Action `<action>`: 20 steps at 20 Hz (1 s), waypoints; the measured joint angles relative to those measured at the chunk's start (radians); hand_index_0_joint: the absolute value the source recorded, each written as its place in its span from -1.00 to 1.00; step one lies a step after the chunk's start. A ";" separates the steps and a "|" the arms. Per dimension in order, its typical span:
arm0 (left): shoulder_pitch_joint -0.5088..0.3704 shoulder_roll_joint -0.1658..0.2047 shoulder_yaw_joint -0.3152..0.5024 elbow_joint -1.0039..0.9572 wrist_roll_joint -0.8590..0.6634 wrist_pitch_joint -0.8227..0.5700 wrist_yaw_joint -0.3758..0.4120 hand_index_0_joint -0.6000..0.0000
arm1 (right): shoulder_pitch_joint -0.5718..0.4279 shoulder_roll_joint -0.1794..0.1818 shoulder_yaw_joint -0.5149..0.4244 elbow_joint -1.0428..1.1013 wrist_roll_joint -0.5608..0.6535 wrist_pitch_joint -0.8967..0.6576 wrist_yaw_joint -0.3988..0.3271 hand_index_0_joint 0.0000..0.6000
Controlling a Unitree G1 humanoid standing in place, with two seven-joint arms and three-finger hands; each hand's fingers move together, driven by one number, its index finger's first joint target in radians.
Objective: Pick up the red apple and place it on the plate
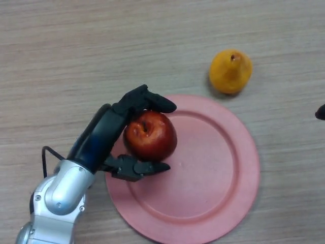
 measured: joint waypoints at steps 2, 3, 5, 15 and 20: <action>0.000 0.000 0.001 -0.026 -0.005 0.018 0.000 -0.17 | 0.003 0.000 0.001 -0.004 0.000 0.000 0.000 -1.00; 0.000 0.000 0.002 -0.028 -0.012 0.018 -0.001 0.33 | 0.003 0.000 0.001 -0.004 0.000 0.000 0.000 -1.00; -0.003 0.002 0.044 -0.071 -0.102 0.047 -0.068 1.00 | 0.000 0.000 0.028 -0.004 -0.014 0.000 -0.012 -1.00; -0.209 0.117 0.293 -0.357 -0.638 0.414 0.088 1.00 | -0.021 0.021 0.107 0.024 -0.098 0.000 0.037 -1.00; -0.180 0.226 0.424 -0.380 -0.877 0.534 0.158 1.00 | 0.005 0.049 0.110 0.031 -0.099 0.000 0.039 -1.00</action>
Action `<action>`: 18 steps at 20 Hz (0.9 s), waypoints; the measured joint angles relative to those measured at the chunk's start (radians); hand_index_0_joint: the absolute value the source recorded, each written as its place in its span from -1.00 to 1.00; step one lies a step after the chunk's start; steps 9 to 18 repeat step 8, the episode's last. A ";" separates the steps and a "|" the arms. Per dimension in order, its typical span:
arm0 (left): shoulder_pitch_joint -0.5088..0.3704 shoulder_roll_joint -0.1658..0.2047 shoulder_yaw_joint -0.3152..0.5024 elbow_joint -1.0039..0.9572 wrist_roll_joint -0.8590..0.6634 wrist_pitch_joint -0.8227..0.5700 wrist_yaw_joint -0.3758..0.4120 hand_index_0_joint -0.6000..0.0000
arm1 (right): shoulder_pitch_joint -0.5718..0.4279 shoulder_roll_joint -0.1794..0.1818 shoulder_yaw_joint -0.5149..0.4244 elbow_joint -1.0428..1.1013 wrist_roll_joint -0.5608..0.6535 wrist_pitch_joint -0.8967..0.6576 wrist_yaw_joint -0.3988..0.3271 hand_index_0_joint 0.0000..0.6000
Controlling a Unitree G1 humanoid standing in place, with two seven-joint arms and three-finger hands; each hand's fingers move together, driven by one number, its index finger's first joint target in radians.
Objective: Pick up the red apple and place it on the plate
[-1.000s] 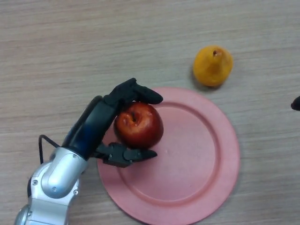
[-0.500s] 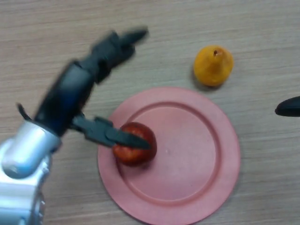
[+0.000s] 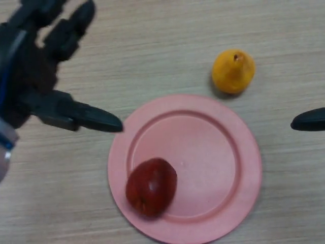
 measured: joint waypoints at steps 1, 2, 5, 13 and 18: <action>0.030 0.034 0.003 0.015 0.023 -0.021 0.000 1.00 | -0.001 0.000 -0.002 -0.001 -0.001 0.000 0.000 -1.00; 0.043 0.044 0.002 0.038 0.065 -0.048 -0.026 1.00 | -0.002 0.000 0.000 -0.001 -0.001 0.000 0.002 -1.00; 0.065 0.040 0.005 0.026 0.088 -0.059 -0.071 1.00 | -0.001 0.000 0.039 -0.001 -0.002 0.000 0.050 -1.00; 0.064 0.034 0.009 -0.040 0.037 -0.059 -0.040 1.00 | -0.008 0.008 0.051 -0.014 -0.019 0.009 0.061 -1.00; 0.064 0.034 0.009 -0.040 0.037 -0.059 -0.040 1.00 | -0.008 0.008 0.051 -0.014 -0.019 0.009 0.061 -1.00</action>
